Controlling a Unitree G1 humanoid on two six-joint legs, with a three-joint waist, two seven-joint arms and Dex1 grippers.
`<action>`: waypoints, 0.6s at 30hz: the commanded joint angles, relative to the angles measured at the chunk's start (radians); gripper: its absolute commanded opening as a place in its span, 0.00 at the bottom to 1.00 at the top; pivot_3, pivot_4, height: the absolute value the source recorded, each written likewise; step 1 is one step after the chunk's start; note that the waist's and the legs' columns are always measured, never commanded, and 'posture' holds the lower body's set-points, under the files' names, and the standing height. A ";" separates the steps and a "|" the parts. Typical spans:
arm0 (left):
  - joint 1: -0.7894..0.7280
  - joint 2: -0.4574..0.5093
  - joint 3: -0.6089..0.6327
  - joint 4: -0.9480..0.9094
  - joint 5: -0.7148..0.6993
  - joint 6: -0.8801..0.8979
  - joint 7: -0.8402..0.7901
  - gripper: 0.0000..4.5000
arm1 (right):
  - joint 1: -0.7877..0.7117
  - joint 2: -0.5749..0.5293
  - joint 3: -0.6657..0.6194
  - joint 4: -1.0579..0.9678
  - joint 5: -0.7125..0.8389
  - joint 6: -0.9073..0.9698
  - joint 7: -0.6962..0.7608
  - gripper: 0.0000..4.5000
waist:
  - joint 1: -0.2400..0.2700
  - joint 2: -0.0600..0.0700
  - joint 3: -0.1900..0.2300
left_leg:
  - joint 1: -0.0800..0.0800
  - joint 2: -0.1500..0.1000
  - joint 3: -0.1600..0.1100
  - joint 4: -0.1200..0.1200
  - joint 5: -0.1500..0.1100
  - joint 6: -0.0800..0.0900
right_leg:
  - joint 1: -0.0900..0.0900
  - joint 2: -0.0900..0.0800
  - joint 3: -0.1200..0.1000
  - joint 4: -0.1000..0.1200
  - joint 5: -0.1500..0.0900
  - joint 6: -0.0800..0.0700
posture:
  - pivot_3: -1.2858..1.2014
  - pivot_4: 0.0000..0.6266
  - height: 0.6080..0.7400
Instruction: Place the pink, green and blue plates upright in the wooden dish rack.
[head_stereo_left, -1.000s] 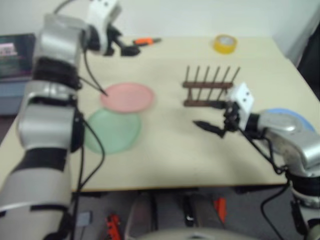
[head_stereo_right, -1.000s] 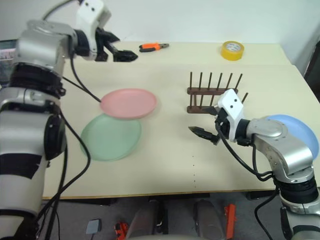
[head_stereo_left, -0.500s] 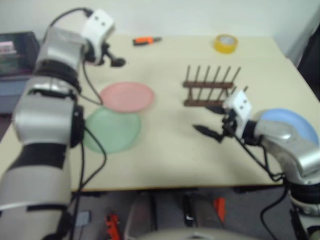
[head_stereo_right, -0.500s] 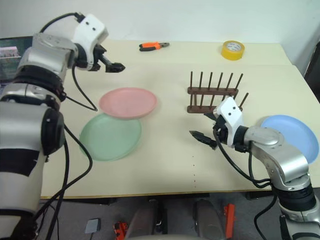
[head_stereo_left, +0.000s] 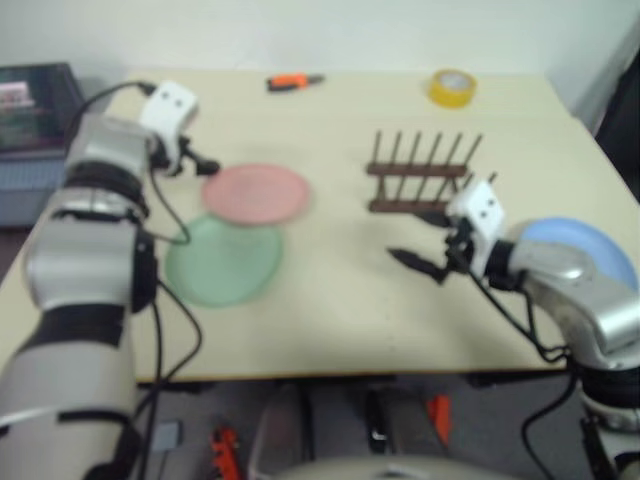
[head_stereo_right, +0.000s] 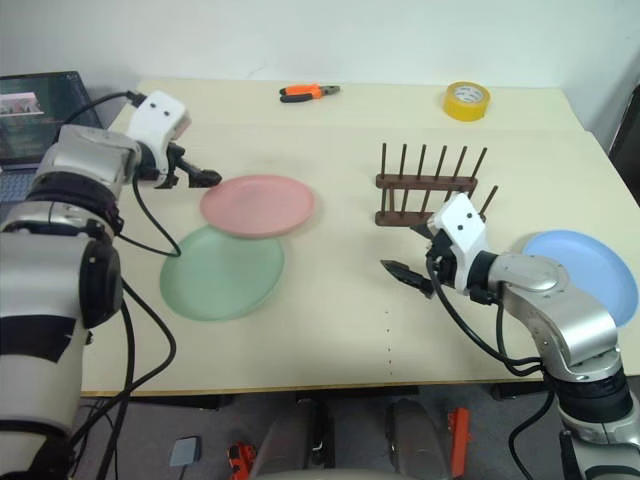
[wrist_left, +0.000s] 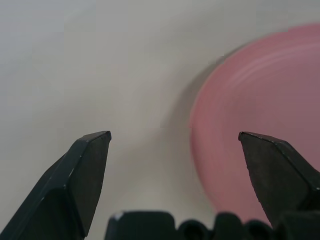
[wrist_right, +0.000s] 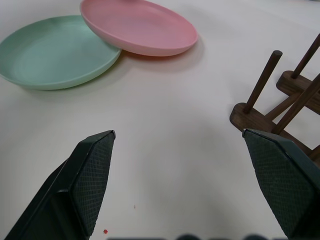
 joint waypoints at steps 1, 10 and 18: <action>0.003 -0.005 0.018 -0.014 0.003 0.011 0.005 1.00 | -0.008 -0.012 -0.031 -0.027 0.017 -0.008 0.012 0.99 | 0.000 0.000 0.000 | 0.000 0.000 0.000 0.000 0.000 0.000 | 0.000 0.000 0.000 0.000 0.000 0.000 | 0.52 0.24 1.00; 0.049 -0.047 0.068 -0.015 -0.017 0.048 0.028 1.00 | -0.015 0.001 -0.042 -0.047 0.028 0.011 -0.013 0.99 | 0.000 0.000 0.000 | 0.000 0.000 0.000 0.000 0.000 0.000 | 0.000 0.000 0.000 0.001 0.000 0.000 | 0.52 0.24 1.00; 0.098 -0.066 0.111 -0.014 -0.030 0.051 0.119 1.00 | 0.006 -0.002 -0.052 -0.065 0.033 0.023 -0.038 0.99 | 0.000 0.000 0.000 | 0.000 0.000 0.000 0.001 0.000 0.000 | 0.000 0.000 0.000 0.001 0.001 -0.001 | 0.52 0.24 1.00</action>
